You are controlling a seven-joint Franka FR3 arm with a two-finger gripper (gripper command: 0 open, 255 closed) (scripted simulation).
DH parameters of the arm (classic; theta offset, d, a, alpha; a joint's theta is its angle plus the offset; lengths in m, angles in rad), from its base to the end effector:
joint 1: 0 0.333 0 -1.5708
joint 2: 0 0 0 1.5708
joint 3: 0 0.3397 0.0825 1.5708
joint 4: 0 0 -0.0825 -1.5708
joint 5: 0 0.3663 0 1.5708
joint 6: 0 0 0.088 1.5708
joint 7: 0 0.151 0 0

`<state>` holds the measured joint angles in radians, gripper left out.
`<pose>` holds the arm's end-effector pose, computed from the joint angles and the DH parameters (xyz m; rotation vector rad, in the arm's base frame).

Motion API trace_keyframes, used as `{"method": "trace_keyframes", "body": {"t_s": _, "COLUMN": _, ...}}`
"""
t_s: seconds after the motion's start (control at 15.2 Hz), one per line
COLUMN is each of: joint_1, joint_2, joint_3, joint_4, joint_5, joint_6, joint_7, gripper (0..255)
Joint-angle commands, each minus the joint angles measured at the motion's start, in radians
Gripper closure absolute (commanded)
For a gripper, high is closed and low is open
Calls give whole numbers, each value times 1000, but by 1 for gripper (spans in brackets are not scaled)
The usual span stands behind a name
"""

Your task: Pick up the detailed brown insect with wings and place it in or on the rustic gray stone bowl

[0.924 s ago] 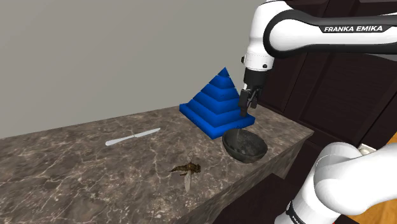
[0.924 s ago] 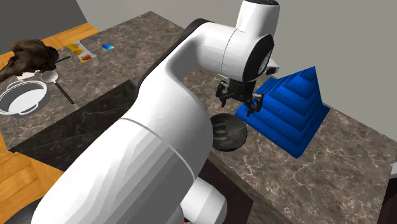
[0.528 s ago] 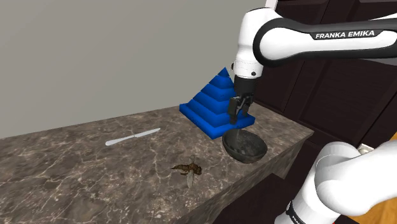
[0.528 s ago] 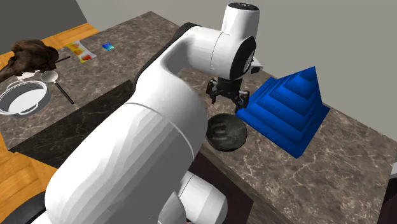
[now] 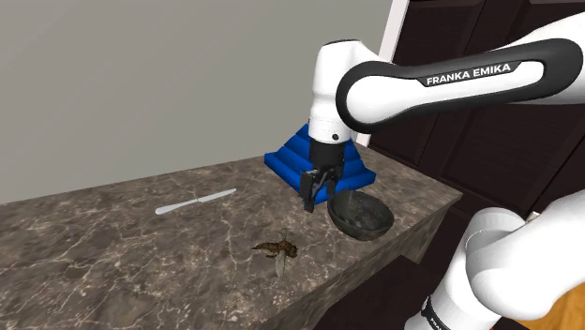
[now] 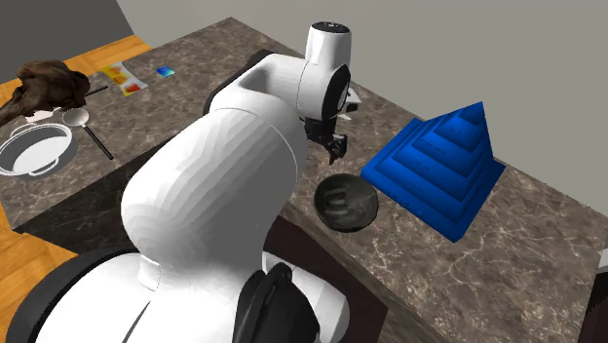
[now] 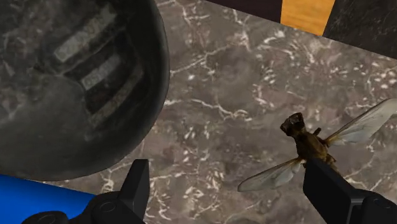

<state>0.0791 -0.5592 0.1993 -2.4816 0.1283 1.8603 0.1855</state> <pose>0.3245 0.1116 0.4554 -3.1382 -0.0291 0.1108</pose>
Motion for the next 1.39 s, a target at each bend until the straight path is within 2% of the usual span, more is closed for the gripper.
{"method": "trace_keyframes", "body": {"t_s": 0.0, "joint_1": 16, "joint_2": 45, "joint_3": 32, "joint_4": 11, "joint_5": 25, "joint_6": 38, "joint_7": 36, "gripper": 0}}
{"method": "trace_keyframes", "body": {"t_s": 0.46, "joint_1": 58, "joint_2": 240, "joint_3": 140, "joint_4": 78, "joint_5": 74, "joint_6": 178, "joint_7": 159, "gripper": 0}}
{"method": "trace_keyframes", "body": {"t_s": 0.99, "joint_1": 63, "joint_2": 286, "joint_3": 157, "joint_4": 11, "joint_5": 77, "joint_6": 291, "joint_7": 163, "gripper": 0}}
{"method": "trace_keyframes", "body": {"t_s": 1.32, "joint_1": 63, "joint_2": 286, "joint_3": 157, "joint_4": 11, "joint_5": 77, "joint_6": 291, "joint_7": 163, "gripper": 0}}
